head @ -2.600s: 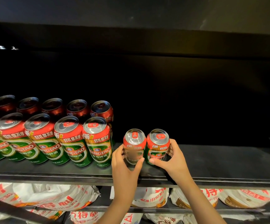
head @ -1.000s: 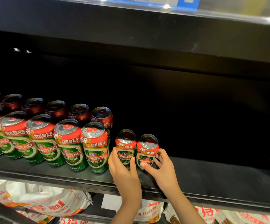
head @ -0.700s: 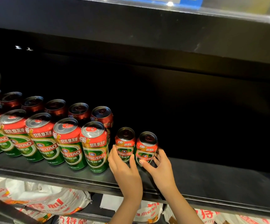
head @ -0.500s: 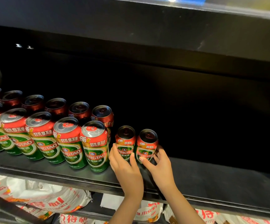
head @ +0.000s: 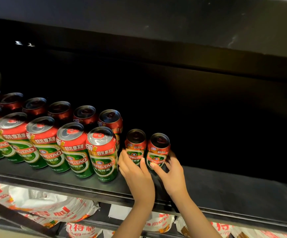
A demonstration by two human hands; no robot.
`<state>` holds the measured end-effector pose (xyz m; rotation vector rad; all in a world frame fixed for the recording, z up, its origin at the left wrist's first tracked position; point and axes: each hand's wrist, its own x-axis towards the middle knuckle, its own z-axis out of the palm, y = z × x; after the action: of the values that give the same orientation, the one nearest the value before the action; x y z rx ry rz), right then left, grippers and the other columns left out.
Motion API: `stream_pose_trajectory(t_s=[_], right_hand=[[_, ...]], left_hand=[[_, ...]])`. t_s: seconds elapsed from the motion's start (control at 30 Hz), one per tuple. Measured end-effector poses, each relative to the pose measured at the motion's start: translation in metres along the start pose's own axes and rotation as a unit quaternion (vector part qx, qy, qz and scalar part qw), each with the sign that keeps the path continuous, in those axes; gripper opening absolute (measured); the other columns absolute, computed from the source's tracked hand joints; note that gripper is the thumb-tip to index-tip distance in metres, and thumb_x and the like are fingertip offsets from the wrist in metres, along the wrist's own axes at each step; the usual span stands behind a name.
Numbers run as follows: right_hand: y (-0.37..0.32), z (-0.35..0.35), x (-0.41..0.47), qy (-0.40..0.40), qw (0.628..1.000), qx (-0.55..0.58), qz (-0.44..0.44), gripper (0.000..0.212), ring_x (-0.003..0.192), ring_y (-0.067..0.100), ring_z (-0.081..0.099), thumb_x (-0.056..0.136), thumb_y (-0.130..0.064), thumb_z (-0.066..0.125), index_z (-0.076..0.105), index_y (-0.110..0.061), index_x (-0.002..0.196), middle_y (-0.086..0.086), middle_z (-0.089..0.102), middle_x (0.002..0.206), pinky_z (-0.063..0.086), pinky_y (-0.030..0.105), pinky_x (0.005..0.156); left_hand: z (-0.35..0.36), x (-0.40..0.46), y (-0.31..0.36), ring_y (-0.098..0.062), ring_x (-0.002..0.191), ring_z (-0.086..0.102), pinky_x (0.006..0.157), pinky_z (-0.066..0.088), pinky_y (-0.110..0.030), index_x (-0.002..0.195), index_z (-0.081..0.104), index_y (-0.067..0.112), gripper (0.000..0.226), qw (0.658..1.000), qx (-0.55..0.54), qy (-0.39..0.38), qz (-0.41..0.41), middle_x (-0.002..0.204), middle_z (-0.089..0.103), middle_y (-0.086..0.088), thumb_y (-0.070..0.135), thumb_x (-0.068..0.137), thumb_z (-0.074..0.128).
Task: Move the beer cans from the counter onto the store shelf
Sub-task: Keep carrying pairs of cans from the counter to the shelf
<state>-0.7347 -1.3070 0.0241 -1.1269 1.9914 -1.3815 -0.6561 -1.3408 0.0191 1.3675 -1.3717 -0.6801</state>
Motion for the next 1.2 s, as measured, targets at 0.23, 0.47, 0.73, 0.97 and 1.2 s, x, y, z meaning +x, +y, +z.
stream_pose_trajectory(t_s=[0.23,0.47,0.73,0.97,1.2], right_hand=[[0.001,0.004,0.001,-0.005,1.000,-0.004,0.006,0.057,0.109,-0.002,0.048,0.082,-0.025,0.070,0.043,-0.023,0.132,-0.013,0.051,0.121,0.039,0.011,0.089],[0.000,0.004,0.001,0.000,1.000,-0.021,0.008,0.059,0.113,0.000,0.047,0.083,-0.025,0.070,0.042,-0.021,0.135,-0.010,0.052,0.125,0.038,0.015,0.094],[-0.006,0.000,-0.003,-0.002,1.000,-0.019,0.005,0.055,0.097,-0.009,0.050,0.082,-0.023,0.071,0.045,-0.020,0.130,-0.015,0.052,0.115,0.038,-0.001,0.078],[-0.013,-0.005,-0.028,0.021,0.999,-0.047,0.018,0.052,0.115,-0.010,0.037,0.089,-0.026,0.064,0.040,-0.024,0.134,-0.019,0.043,0.128,0.028,0.002,0.093],[-0.014,-0.029,-0.096,0.100,0.991,-0.037,0.078,0.024,0.109,-0.008,0.052,0.092,-0.023,0.058,0.059,-0.031,0.114,-0.021,0.060,0.115,0.042,0.014,0.094]], left_hand=[[-0.002,0.005,0.002,-0.030,0.130,0.033,0.105,0.032,-0.037,0.141,0.027,0.001,0.057,1.000,0.013,-0.018,-0.005,0.141,0.034,-0.018,0.018,0.093,0.053],[-0.008,0.004,0.003,-0.028,0.134,0.032,0.106,0.030,-0.033,0.144,0.025,0.003,0.059,0.999,0.012,-0.036,-0.010,0.145,0.032,-0.016,0.015,0.093,0.053],[-0.034,-0.003,0.000,0.008,0.132,0.007,0.100,0.005,0.001,0.150,0.004,0.017,0.072,0.991,-0.008,-0.136,-0.008,0.157,0.005,0.005,0.011,0.094,0.049],[-0.072,-0.006,-0.009,-0.013,0.138,0.024,0.110,0.022,-0.021,0.145,0.025,0.013,0.062,0.962,0.021,-0.272,-0.011,0.150,0.025,-0.001,0.012,0.091,0.056],[-0.099,0.012,-0.016,-0.011,0.142,0.016,0.115,0.016,-0.027,0.144,0.029,0.023,0.056,0.868,0.176,-0.452,0.103,0.151,0.028,0.004,0.029,0.093,0.052]])
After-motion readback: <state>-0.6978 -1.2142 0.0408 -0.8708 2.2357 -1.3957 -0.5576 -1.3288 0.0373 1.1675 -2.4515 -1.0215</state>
